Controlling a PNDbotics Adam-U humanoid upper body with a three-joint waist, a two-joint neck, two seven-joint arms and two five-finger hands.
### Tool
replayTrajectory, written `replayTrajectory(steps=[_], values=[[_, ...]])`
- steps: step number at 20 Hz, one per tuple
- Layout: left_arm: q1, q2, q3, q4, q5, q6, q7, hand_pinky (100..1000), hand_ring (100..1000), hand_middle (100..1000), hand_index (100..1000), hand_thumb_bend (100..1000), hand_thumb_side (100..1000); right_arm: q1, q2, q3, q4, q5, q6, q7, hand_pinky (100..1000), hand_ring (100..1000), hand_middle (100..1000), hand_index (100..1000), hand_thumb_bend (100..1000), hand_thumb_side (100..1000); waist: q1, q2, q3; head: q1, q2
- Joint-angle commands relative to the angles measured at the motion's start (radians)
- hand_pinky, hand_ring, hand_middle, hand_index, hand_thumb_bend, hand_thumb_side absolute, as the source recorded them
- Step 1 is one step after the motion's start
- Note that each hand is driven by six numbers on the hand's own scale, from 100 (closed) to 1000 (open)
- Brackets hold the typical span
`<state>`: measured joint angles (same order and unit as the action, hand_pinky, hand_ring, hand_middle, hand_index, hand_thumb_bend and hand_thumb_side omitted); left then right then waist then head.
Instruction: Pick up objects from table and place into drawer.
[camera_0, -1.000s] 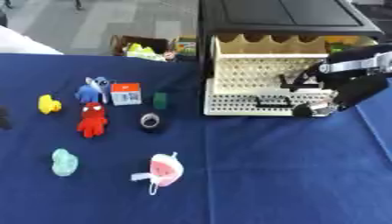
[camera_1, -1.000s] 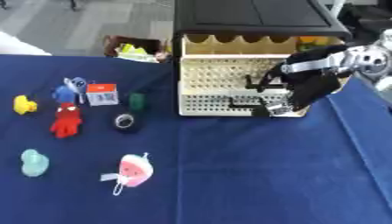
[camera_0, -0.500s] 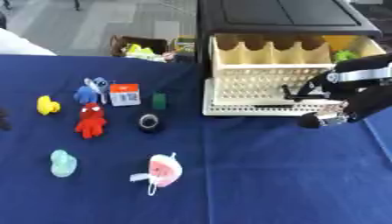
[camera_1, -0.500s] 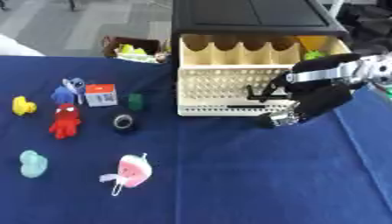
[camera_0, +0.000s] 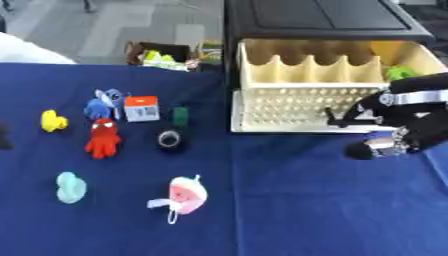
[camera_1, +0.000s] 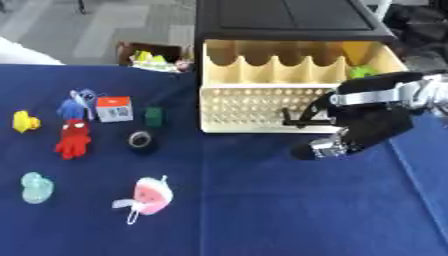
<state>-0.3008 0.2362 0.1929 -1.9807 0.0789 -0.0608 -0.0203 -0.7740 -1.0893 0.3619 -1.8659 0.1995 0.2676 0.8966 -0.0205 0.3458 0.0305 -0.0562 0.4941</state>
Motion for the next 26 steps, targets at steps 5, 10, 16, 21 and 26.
replayTrajectory(steps=[5,10,16,21,26], values=[[-0.012,0.008,-0.001,-0.019,0.005,0.001,-0.001,425,517,576,811,100,1000,0.037,-0.061,-0.041,-0.061,-0.032,0.03,0.01,100,100,100,884,464,897,0.003,-0.016,0.0,-0.005,-0.011],[-0.014,0.006,-0.001,-0.019,0.006,0.001,0.001,425,517,577,811,100,1000,0.061,-0.066,-0.043,-0.082,-0.051,0.038,0.01,100,100,100,884,474,904,0.003,-0.017,0.005,-0.006,-0.011],[-0.013,0.004,-0.002,-0.019,0.006,0.004,-0.001,425,517,578,812,100,1000,0.063,-0.065,-0.048,-0.099,-0.054,0.045,0.01,100,100,100,930,467,936,0.004,-0.017,0.003,-0.005,-0.013],[-0.013,0.003,-0.001,-0.019,0.005,0.004,-0.002,425,518,578,812,100,1000,0.073,-0.071,-0.069,-0.122,-0.027,0.035,0.01,100,100,100,957,461,983,0.005,-0.016,-0.002,-0.002,-0.011],[-0.012,0.003,0.0,-0.019,0.004,0.004,-0.004,425,519,579,811,100,1000,0.079,-0.069,-0.104,-0.134,-0.011,0.026,0.01,100,100,100,962,447,999,0.005,-0.016,-0.002,0.001,-0.012]])
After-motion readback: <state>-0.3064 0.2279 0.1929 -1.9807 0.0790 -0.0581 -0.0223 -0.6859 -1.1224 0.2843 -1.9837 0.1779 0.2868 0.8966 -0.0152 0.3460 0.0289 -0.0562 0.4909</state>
